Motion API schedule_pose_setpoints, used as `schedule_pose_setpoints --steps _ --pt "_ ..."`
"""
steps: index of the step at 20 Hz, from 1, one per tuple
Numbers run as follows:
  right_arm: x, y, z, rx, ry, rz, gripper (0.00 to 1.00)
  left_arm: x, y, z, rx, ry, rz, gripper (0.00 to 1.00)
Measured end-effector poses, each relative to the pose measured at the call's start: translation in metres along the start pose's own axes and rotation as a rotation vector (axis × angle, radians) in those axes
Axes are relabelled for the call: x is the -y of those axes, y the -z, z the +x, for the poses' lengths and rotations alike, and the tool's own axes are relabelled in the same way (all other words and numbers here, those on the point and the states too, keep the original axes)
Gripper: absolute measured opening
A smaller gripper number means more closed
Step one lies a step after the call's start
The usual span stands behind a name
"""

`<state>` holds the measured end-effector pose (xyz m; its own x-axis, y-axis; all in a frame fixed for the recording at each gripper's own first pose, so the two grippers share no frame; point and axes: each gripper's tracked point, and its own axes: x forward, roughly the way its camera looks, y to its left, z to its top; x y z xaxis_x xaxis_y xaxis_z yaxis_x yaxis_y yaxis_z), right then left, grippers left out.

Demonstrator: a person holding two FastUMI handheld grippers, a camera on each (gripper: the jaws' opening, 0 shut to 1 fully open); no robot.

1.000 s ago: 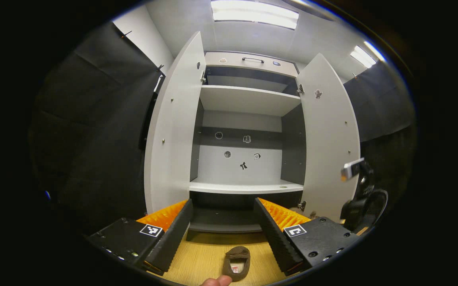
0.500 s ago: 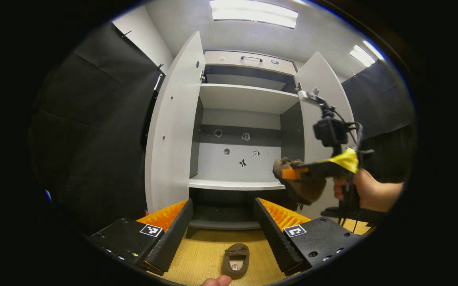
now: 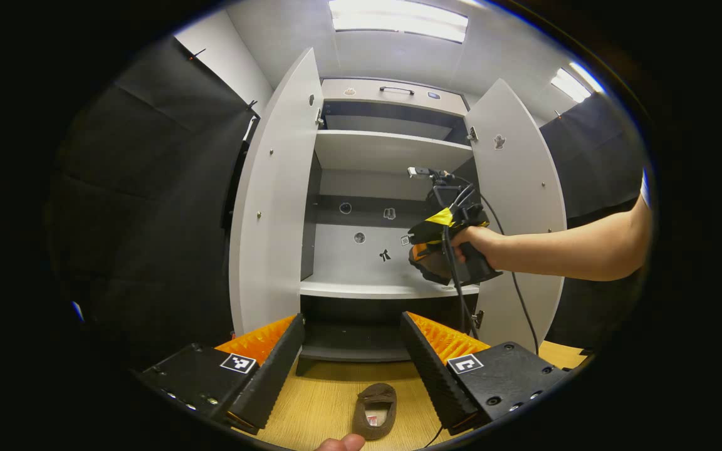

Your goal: Grab one shoe with the right hand and put it into the shoe cabinet, grab the other shoe with the left hand and put it into the shoe cabinet; then close the right door with the right hand and the left door with the left hand.

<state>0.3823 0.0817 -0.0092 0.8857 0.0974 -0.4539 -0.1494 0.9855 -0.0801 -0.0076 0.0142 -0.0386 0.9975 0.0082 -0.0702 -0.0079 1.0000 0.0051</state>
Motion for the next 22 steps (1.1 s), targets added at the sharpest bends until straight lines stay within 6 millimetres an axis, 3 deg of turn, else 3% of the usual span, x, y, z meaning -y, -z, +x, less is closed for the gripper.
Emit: schedule_pose_setpoints --steps 5,9,15,16,18,20,21,22 --pt "0.001 0.024 0.036 -0.118 0.026 -0.017 0.06 -0.009 -0.001 -0.001 0.006 -0.021 0.005 0.95" --pt "-0.015 0.035 0.045 -0.177 0.007 -0.036 0.06 -0.014 0.002 0.001 -0.008 -0.032 0.003 0.95" --pt "-0.010 0.034 0.047 -0.187 0.065 -0.065 0.07 -0.014 0.000 -0.003 0.002 -0.033 -0.004 0.95" --pt "-0.012 0.034 0.045 -0.190 0.054 -0.068 0.12 -0.014 -0.002 -0.003 0.004 -0.033 -0.004 0.95" --pt "-0.011 0.032 0.039 -0.190 0.060 -0.072 0.29 -0.015 -0.004 -0.003 0.012 -0.031 -0.001 0.95" --pt "-0.016 0.031 0.028 -0.193 0.043 -0.078 0.38 -0.014 -0.006 -0.004 0.015 -0.028 -0.001 0.95" --pt "-0.021 0.031 0.021 -0.195 0.021 -0.081 0.51 -0.013 -0.006 -0.005 0.016 -0.026 -0.004 0.95" --pt "-0.025 0.031 0.011 -0.196 0.005 -0.083 0.42 -0.012 -0.006 -0.005 0.017 -0.024 -0.006 0.95"
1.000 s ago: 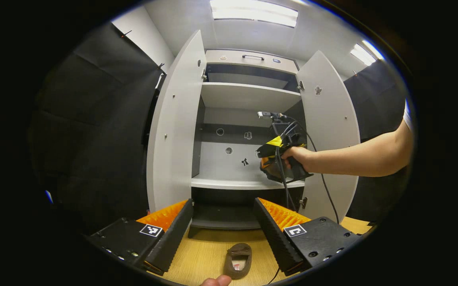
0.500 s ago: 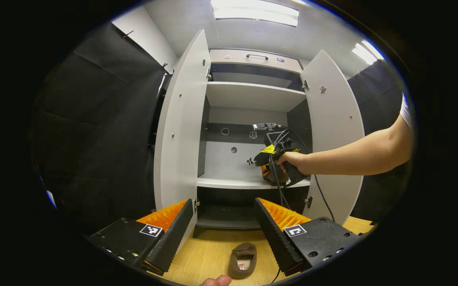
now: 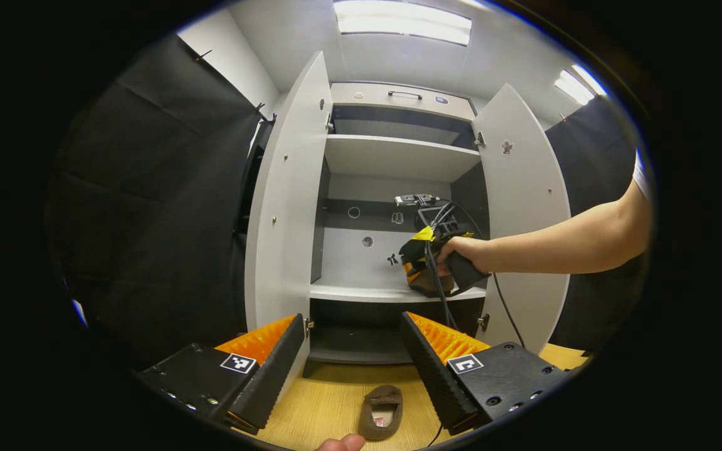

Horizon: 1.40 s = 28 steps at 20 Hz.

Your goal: Grab one shoe with the right hand and put it into the shoe cabinet, grab the other shoe with the left hand and put it into the shoe cabinet; then close the right door with the right hand and the left door with the left hand.

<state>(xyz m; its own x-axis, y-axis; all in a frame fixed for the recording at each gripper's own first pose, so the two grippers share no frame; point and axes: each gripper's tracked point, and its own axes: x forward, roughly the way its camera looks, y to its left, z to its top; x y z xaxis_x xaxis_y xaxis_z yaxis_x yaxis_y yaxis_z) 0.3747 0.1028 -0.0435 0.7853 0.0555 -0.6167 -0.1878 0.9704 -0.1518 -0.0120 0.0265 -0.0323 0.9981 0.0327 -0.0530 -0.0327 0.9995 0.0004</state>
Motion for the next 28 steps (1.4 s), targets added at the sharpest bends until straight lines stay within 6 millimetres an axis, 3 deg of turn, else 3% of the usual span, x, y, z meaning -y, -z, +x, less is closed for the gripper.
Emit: schedule_pose_setpoints --steps 1,2,3,4,5,6,7,8,9,10,11,16,20,23,24,28 --pt "-0.001 -0.001 -0.010 0.015 -0.005 -0.002 0.42 0.000 0.000 0.000 -0.001 0.002 -0.002 0.95" --pt "0.000 -0.004 -0.021 0.041 -0.008 -0.007 0.51 0.001 0.000 0.000 -0.001 0.004 -0.003 0.95" --pt "0.000 -0.007 -0.034 0.071 -0.012 -0.013 0.42 0.002 -0.001 -0.001 0.002 0.007 -0.004 0.95" --pt "0.001 -0.009 -0.050 0.099 -0.013 -0.020 0.51 0.003 -0.001 -0.002 0.004 0.010 -0.004 0.95" --pt "0.001 -0.011 -0.066 0.131 -0.020 -0.027 0.51 0.003 -0.001 -0.003 0.005 0.010 -0.004 0.95" --pt "0.001 -0.011 -0.083 0.166 -0.025 -0.029 0.42 0.004 -0.002 -0.002 0.006 0.012 -0.004 0.95" --pt "0.001 -0.011 -0.099 0.201 -0.035 -0.032 0.43 0.004 -0.001 -0.002 0.006 0.012 -0.006 0.95" --pt "-0.001 -0.008 -0.115 0.231 -0.046 -0.037 0.59 0.004 -0.001 -0.002 0.005 0.015 -0.008 0.95" --pt "-0.001 -0.004 -0.130 0.258 -0.056 -0.041 0.52 0.005 0.000 -0.001 0.002 0.019 -0.011 0.95" --pt "-0.001 0.001 -0.144 0.283 -0.062 -0.037 0.60 0.006 0.000 -0.001 -0.001 0.023 -0.014 0.95" --pt "0.000 0.006 -0.158 0.306 -0.069 -0.026 0.52 0.007 0.000 -0.001 -0.002 0.026 -0.017 0.95" --pt "0.016 0.044 -0.209 0.412 -0.031 0.011 0.53 0.008 0.001 -0.001 -0.003 0.029 -0.014 0.95" --pt "0.025 0.084 -0.234 0.489 0.011 0.057 0.53 0.015 0.002 -0.001 -0.011 0.046 -0.017 0.95" --pt "0.028 0.121 -0.241 0.534 0.036 0.101 0.54 0.022 0.007 -0.004 -0.030 0.062 -0.025 0.95" --pt "0.028 0.132 -0.243 0.548 0.044 0.123 0.60 0.023 0.009 -0.005 -0.035 0.061 -0.019 0.95" --pt "0.028 0.172 -0.253 0.594 0.082 0.176 0.59 0.029 0.014 -0.008 -0.049 0.064 -0.005 0.95"
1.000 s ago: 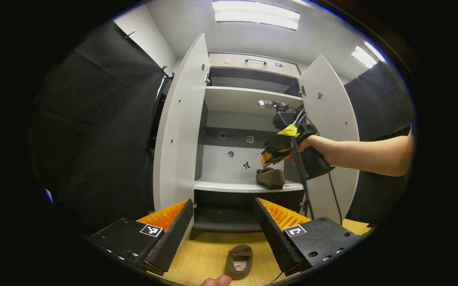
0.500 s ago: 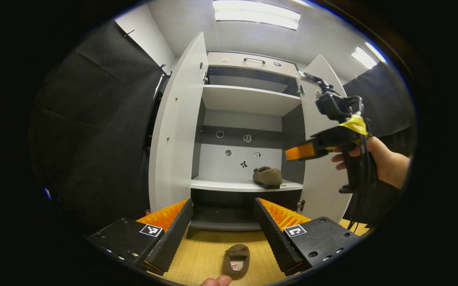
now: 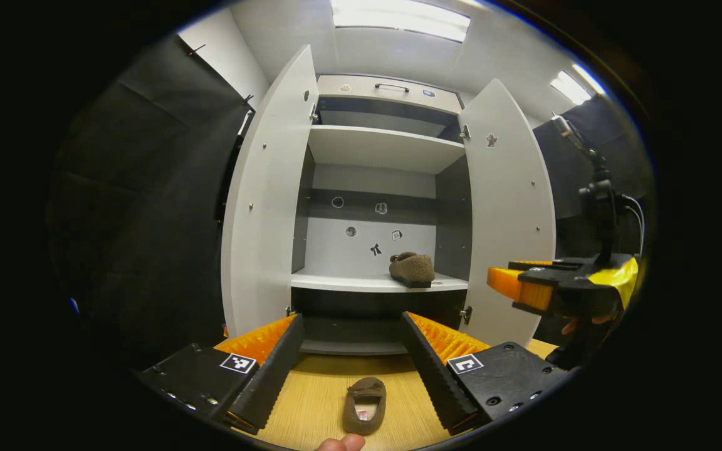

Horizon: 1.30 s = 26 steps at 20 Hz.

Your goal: Grab one shoe with the right hand and put it into the shoe cabinet, grab the other shoe with the left hand and put it into the shoe cabinet; then close the right door with the right hand and the left door with the left hand.

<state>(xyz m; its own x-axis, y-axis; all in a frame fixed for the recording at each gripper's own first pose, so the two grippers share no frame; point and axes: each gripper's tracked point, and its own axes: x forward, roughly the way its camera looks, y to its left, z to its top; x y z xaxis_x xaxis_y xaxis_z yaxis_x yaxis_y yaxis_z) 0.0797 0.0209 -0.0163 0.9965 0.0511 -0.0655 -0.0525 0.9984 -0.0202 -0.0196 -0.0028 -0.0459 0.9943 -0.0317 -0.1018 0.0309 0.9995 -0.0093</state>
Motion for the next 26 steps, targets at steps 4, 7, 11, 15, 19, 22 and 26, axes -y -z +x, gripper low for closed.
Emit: schedule_pose_setpoints --steps 4,7,11,15,19,22,26 --pt "0.002 0.032 -0.022 -0.010 0.028 -0.010 0.60 0.007 0.001 0.000 -0.005 0.005 -0.001 0.95" --pt "0.006 0.054 -0.040 -0.015 0.044 0.001 0.63 0.011 0.004 -0.003 -0.015 0.005 -0.002 0.95" --pt "0.011 0.073 -0.060 0.014 0.046 0.024 0.66 0.018 0.016 -0.004 -0.053 0.008 0.005 0.95" --pt "0.013 0.088 -0.069 -0.001 0.027 0.062 0.77 0.024 0.023 -0.003 -0.081 0.009 0.021 0.95" --pt "0.022 0.086 -0.074 0.018 0.049 0.087 0.92 0.030 0.032 -0.002 -0.114 0.017 0.044 0.95" --pt "0.025 0.082 -0.076 0.035 0.050 0.074 0.95 0.031 0.033 -0.002 -0.123 0.021 0.068 0.95" --pt "0.026 0.076 -0.078 0.040 0.044 0.060 0.96 0.025 0.033 0.005 -0.128 0.014 0.088 0.95"
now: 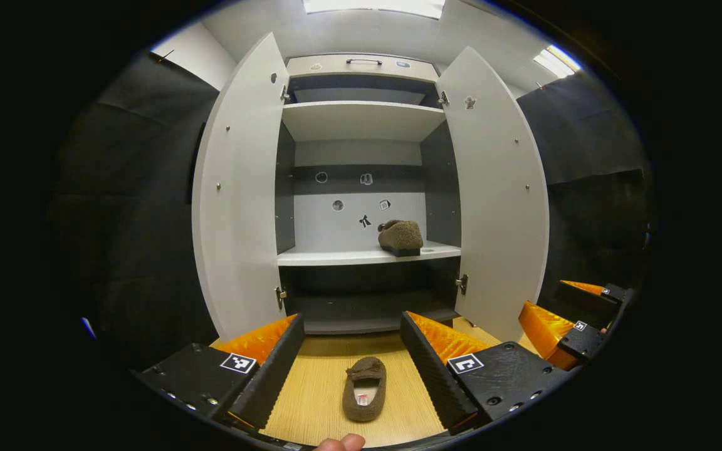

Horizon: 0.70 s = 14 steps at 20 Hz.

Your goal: Grab one shoe with the right hand and put it into the shoe cabinet, grab the other shoe with the left hand and put it into the shoe cabinet; then close the right door with the right hand and the left door with the left hand.

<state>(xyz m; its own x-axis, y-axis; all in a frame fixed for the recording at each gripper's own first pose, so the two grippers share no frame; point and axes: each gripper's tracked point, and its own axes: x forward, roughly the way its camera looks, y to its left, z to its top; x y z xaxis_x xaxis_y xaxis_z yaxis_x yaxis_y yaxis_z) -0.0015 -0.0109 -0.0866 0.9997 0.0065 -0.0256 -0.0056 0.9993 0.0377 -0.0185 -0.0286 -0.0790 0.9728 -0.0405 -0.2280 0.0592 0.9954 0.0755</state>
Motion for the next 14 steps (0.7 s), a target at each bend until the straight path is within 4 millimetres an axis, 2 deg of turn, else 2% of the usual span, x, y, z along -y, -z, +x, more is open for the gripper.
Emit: schedule_pose_setpoints --steps 3,6,10,12,14 --pt "0.000 -0.003 0.000 -0.006 -0.006 -0.003 0.96 -0.001 0.014 0.015 -0.061 0.025 -0.004 0.95" --pt "0.000 -0.001 0.001 -0.021 -0.008 -0.008 0.96 -0.001 0.050 0.037 -0.191 0.079 -0.043 0.95" --pt "0.000 0.007 0.001 -0.059 -0.006 -0.024 0.96 -0.007 0.124 0.070 -0.368 0.085 -0.123 0.95" --pt "0.001 0.007 0.001 -0.067 -0.002 -0.037 0.96 -0.012 0.164 0.080 -0.455 0.079 -0.140 0.96" --pt "0.003 0.008 0.000 -0.071 0.006 -0.053 0.96 -0.014 0.194 0.086 -0.507 0.082 -0.132 0.96"
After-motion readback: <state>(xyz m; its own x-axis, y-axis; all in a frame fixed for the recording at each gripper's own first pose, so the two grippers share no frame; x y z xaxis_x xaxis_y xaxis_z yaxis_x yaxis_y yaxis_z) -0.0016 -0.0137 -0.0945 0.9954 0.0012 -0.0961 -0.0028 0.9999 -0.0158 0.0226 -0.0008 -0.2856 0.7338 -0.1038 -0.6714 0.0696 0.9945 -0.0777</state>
